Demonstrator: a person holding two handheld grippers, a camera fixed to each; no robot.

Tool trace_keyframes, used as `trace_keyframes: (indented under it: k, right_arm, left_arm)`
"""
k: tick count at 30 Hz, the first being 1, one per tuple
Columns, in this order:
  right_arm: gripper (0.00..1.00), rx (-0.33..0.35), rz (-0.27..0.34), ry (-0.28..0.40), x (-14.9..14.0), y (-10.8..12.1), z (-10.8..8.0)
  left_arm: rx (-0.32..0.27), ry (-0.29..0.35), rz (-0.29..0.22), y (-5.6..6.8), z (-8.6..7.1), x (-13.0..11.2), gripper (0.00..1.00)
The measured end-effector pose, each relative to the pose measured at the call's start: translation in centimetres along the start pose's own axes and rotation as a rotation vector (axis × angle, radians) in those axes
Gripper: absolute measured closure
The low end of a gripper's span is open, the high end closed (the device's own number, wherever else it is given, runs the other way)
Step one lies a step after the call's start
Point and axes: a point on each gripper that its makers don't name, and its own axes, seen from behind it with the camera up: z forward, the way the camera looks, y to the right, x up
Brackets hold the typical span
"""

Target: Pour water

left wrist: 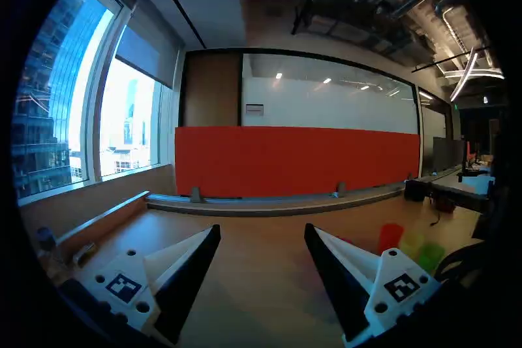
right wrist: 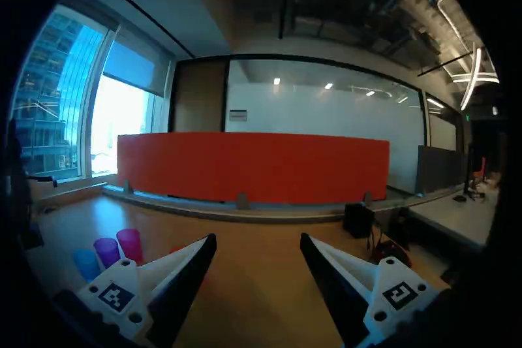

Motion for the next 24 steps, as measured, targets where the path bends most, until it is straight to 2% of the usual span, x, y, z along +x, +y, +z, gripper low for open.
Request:
trace_keyframes:
  k: [14, 24]
  right_arm:
    - [0.00, 0.061, 0.023, -0.021, 5.5, -0.7, 0.8]
    - [0.01, 0.081, 0.010, 0.016, 10.5, -0.5, 1.4]
  left_arm:
    - [-0.045, 0.001, -0.005, 0.2, 1.3, 7.5, 0.04]
    - [-0.097, 0.017, 0.003, 1.0, 1.7, 12.3, 0.04]
